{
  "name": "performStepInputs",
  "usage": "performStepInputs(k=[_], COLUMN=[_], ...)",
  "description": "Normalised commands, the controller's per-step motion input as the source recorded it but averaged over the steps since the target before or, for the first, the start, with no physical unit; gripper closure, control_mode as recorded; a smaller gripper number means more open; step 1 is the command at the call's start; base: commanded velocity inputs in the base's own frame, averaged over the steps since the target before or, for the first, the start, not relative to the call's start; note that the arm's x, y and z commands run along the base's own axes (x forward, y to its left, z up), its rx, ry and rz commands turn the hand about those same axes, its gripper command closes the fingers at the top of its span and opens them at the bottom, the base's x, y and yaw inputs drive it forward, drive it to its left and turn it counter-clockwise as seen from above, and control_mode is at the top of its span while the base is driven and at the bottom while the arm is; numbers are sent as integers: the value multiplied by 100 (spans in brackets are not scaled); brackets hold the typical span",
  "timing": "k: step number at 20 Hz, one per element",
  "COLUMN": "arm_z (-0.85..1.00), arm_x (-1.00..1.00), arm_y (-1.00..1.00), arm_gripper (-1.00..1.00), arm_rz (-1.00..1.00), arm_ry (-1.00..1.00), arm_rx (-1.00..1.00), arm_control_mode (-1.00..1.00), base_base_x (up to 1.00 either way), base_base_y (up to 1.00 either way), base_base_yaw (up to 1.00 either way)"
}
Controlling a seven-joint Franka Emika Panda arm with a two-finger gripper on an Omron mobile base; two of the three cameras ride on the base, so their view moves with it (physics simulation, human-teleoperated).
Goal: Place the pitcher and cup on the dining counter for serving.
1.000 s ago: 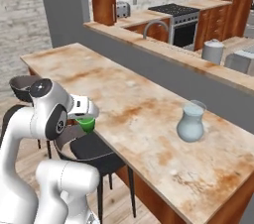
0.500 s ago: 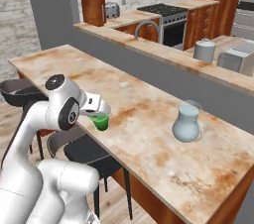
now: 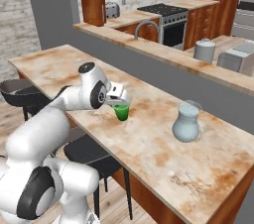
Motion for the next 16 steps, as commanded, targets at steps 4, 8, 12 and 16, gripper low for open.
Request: performStepInputs(k=[4, 8, 12, 16], arm_z=[-32, -31, -47, -53], arm_x=[85, 47, 15, 14], arm_y=[-51, -54, -34, -14], arm_gripper=[100, 100, 100, 100], arm_rz=[3, 12, 4, 0], arm_ry=[10, 1, 7, 12], arm_rx=[-2, -4, -1, 0], arm_control_mode=[-100, -100, -100, -100], base_base_x=[0, 0, 0, 0], base_base_y=[0, 0, 0, 0], base_base_yaw=[0, 0, 0, 0])
